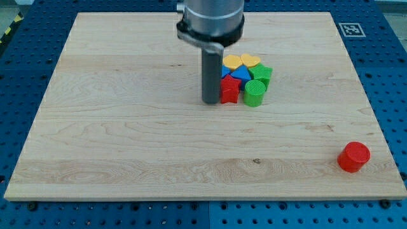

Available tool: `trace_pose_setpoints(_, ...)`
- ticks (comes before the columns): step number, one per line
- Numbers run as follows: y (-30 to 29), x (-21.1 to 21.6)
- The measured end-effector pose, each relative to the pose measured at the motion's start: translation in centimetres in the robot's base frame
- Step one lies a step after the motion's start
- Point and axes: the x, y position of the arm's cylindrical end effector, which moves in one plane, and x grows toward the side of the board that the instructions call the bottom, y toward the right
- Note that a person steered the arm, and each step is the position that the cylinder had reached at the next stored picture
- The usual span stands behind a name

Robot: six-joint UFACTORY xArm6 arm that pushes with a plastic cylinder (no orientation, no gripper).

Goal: Push the blue cube to the top right side of the yellow hexagon

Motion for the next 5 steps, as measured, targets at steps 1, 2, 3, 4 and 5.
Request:
trace_pose_setpoints(1,0.0,-4.7)
trace_pose_setpoints(2,0.0,-9.1)
trace_pose_setpoints(3,-0.2,-11.0)
trace_pose_setpoints(4,-3.7,-11.0)
trace_pose_setpoints(5,-3.2,-11.3)
